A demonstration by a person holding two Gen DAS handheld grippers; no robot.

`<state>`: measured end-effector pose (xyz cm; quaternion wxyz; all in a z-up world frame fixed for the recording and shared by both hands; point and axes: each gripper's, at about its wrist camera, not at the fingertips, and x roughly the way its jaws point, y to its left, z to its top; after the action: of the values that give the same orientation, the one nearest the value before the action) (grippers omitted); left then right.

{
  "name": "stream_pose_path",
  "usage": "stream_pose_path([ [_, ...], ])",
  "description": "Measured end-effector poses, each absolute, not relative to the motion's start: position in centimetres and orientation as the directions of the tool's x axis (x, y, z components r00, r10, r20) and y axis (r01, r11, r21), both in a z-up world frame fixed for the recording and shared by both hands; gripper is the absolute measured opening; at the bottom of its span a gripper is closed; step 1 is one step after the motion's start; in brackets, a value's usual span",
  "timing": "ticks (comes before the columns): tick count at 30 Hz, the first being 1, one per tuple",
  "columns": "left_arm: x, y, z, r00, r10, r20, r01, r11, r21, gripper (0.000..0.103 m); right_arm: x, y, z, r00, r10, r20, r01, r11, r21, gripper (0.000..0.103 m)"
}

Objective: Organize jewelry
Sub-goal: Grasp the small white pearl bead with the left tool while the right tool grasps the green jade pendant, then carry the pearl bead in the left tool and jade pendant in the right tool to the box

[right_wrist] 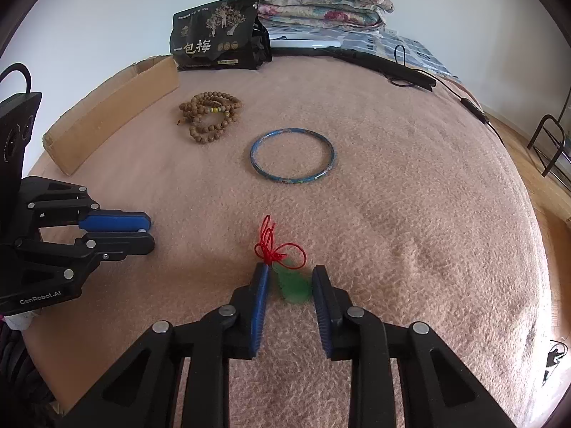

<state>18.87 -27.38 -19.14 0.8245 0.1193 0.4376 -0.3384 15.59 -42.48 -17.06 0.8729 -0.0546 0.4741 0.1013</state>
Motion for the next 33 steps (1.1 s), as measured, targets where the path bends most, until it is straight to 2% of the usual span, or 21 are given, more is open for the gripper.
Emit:
stream_pose_path([
  [14,18.7,-26.7,-18.3,0.401,-0.461,-0.792,0.651,0.751,-0.107,0.009,14.6,-42.9,-15.8,0.569,0.134,-0.812,-0.200,0.980,0.021,0.017],
  [33,18.4,-23.7,-14.3,0.475,-0.479,-0.739,0.621,0.777,-0.104,0.009,13.0,-42.9,-10.2,0.663,0.112,-0.740,-0.166,0.986,0.000,0.017],
])
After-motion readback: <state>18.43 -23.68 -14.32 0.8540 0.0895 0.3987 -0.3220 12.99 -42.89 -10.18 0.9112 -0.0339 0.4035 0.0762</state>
